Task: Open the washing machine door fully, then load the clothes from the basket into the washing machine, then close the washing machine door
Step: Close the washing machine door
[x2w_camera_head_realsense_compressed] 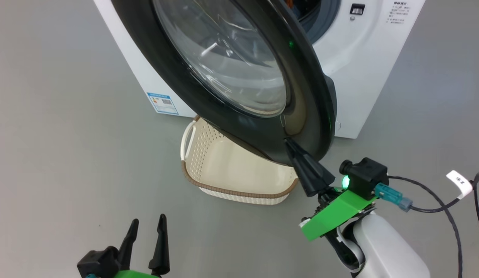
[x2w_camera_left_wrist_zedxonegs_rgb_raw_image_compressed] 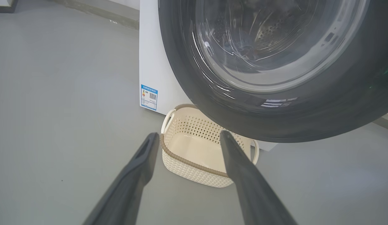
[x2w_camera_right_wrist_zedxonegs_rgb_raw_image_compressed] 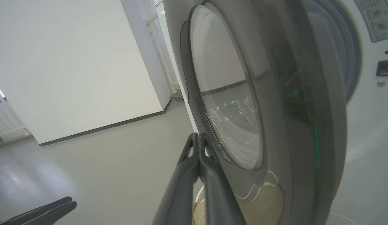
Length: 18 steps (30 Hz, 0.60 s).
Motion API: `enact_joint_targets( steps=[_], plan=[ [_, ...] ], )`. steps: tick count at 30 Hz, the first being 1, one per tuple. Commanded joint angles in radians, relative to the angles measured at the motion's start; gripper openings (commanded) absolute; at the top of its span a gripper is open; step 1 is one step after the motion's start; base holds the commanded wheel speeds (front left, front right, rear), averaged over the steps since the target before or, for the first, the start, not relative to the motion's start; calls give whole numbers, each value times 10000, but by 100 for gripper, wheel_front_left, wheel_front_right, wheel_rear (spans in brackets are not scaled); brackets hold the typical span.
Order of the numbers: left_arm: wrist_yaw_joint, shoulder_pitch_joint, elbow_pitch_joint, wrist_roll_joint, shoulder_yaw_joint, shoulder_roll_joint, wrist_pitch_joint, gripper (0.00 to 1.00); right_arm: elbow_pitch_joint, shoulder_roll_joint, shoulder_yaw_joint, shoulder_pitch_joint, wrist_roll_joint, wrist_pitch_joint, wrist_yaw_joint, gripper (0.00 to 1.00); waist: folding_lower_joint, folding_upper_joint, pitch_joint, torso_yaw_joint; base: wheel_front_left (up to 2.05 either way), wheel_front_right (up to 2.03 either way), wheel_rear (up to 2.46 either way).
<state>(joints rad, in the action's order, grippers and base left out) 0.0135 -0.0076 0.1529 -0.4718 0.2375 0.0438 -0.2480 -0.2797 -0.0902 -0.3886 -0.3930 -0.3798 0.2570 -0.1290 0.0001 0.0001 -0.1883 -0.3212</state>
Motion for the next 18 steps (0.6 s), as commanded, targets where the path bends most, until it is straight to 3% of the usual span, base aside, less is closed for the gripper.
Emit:
enact_joint_targets(
  steps=[1,18],
  plan=[
    [50,-325,-272,-33,-329,64,-137,100,244,117,-109,-270,50,48,-17,0,-1,-1,-139,97,0,0,0],
    [113,-659,-333,-215,11,64,-137,100,195,-284,911,-1016,177,48,-17,0,-1,-1,-754,17,0,0,0]
  ],
)
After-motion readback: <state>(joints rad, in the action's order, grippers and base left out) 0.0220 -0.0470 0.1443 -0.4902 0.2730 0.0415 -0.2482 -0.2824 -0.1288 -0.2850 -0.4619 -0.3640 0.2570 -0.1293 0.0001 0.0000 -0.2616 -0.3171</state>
